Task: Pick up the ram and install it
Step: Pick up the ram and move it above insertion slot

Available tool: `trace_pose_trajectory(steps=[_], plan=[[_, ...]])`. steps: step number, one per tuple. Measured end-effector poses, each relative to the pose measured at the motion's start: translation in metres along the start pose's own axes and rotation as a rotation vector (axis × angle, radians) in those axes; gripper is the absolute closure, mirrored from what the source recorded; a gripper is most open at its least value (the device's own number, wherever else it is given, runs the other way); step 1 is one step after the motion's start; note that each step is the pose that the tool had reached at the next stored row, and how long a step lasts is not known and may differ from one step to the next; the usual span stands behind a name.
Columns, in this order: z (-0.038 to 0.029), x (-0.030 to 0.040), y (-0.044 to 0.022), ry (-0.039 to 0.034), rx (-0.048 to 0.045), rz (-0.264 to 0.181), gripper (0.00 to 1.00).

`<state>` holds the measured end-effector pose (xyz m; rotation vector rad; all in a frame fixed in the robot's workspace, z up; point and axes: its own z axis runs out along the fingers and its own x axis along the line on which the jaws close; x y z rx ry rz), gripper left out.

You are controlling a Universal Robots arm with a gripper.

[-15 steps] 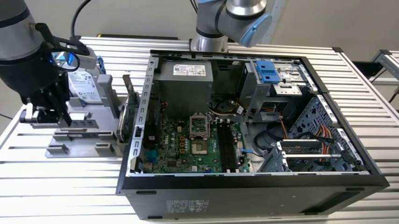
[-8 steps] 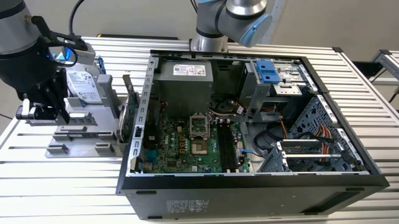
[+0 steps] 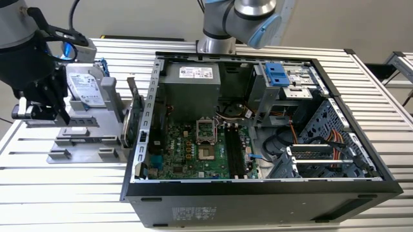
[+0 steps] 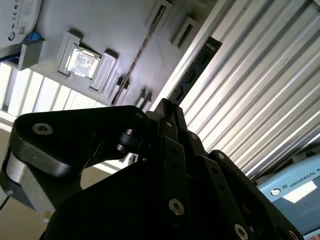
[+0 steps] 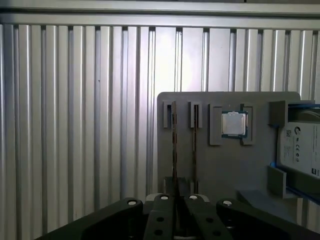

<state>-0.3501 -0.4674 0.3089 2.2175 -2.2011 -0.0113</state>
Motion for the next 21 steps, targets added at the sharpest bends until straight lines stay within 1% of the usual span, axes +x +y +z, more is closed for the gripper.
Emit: trace_pose_trajectory(steps=[21], plan=[[-0.0308, 0.0002, 0.0005, 0.0, 0.0, 0.0, 1.0]])
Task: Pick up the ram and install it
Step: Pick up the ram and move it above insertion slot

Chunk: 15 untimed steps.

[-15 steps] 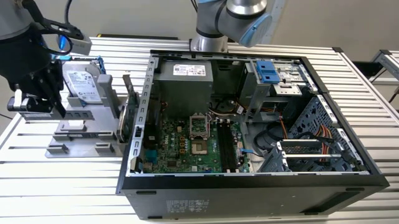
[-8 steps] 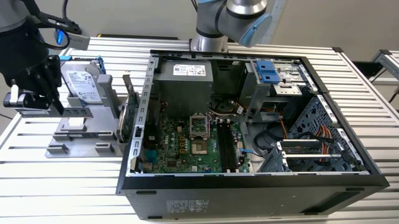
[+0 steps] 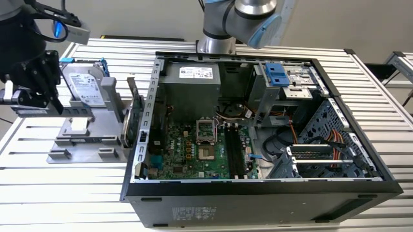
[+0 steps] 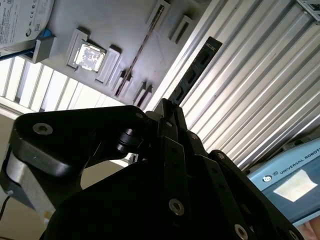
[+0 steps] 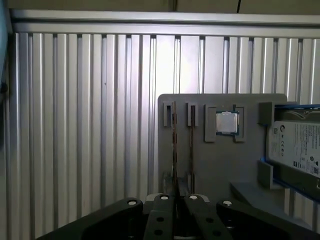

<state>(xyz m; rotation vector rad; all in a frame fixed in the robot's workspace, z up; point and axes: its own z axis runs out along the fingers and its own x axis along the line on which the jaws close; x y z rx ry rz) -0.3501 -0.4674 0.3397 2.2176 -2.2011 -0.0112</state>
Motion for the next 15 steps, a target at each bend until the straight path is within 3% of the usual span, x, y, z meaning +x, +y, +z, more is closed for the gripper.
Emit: trace_pose_trajectory(steps=[15], plan=[[-0.0225, 0.0001, 0.0004, 0.0, 0.0, 0.0, 1.0]])
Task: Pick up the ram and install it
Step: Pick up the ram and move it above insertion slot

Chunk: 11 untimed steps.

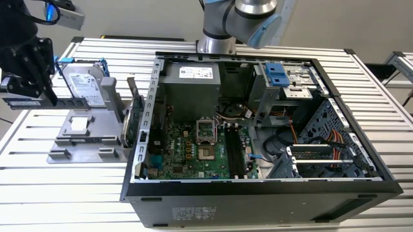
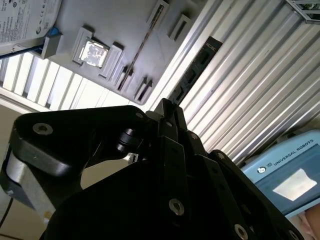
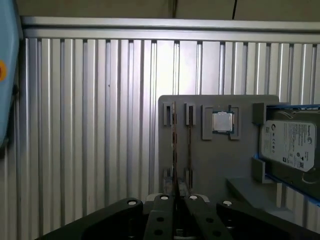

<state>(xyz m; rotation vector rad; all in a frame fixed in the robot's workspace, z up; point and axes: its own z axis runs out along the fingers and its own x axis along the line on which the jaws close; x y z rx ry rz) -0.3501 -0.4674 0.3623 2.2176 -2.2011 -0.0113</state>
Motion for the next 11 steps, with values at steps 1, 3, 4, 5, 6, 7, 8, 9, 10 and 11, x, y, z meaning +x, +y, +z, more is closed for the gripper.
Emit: trace_pose_trajectory(steps=[1, 3, 4, 5, 6, 7, 8, 9, 10, 11], plan=[[-0.0015, 0.0, 0.0, 0.0, 0.0, 0.0, 1.0], [-0.0045, 0.0, 0.0001, 0.0, 0.0, 0.0, 1.0], [-0.006, 0.0, 0.0001, 0.0, 0.0, 0.0, 1.0], [-0.0076, 0.0001, 0.0001, 0.0001, -0.0001, 0.0, 1.0], [-0.0091, 0.0001, 0.0002, 0.0001, -0.0001, 0.0, 1.0], [-0.0106, 0.0001, 0.0002, 0.0001, -0.0001, 0.0, 1.0], [-0.0121, 0.0001, 0.0002, 0.0, 0.0, 0.0, 1.0], [-0.0137, 0.0001, 0.0002, 0.0, 0.0, 0.0, 1.0], [-0.0151, 0.0001, 0.0003, 0.0, 0.0, 0.0, 1.0], [-0.0164, 0.0001, 0.0003, 0.0, 0.0, 0.0, 1.0]])
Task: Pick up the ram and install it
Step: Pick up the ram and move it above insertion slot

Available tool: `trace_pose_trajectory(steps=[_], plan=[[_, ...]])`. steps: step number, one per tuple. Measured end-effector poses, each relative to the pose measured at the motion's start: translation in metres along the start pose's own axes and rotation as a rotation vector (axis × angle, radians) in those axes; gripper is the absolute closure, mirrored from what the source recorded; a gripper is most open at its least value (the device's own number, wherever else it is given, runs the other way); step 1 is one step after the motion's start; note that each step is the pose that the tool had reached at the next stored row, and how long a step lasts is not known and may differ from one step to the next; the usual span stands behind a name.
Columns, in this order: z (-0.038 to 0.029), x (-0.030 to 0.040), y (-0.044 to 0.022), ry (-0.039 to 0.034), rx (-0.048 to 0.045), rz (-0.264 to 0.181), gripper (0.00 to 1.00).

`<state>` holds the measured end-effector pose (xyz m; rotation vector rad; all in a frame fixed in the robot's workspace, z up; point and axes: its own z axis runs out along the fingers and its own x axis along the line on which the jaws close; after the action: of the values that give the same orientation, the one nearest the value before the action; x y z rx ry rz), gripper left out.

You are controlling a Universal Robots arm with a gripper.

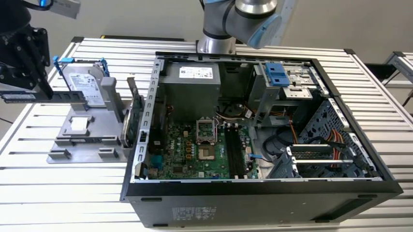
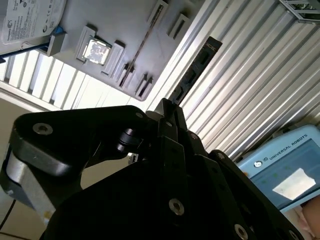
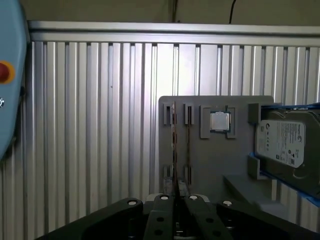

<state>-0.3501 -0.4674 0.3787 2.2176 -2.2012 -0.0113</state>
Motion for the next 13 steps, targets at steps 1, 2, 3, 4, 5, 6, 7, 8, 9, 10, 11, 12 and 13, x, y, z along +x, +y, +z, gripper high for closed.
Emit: trace_pose_trajectory(steps=[1, 2, 3, 4, 5, 6, 7, 8, 9, 10, 11, 12, 13], plan=[[-0.0011, 0.0, 0.0, 0.0, 0.0, 0.0, 1.0], [-0.0021, 0.0, 0.0, 0.0, 0.0, 0.0, 1.0], [-0.0029, 0.0, 0.0001, -0.0001, 0.0, 0.0, 1.0], [-0.0036, 0.0, 0.0001, 0.0, 0.0, 0.0, 1.0], [-0.0044, 0.0, 0.0001, 0.0001, 0.0, 0.0, 1.0], [-0.0052, 0.0, 0.0001, 0.0, 0.0, 0.0, 1.0], [-0.0062, 0.0, 0.0001, 0.0, 0.0, 0.0, 1.0], [-0.0073, 0.0, 0.0001, 0.0001, -0.0001, 0.0, 1.0], [-0.0083, 0.0, 0.0001, 0.0, 0.0, 0.0, 1.0], [-0.0088, 0.0001, 0.0002, 0.0, 0.0001, 0.0, 1.0], [-0.0089, 0.0001, 0.0001, -0.0001, 0.0002, 0.0, 1.0], [-0.0089, 0.0001, 0.0001, -0.0002, 0.0002, 0.0, 1.0], [-0.0091, 0.0001, 0.0002, -0.0001, 0.0001, 0.0, 1.0]])
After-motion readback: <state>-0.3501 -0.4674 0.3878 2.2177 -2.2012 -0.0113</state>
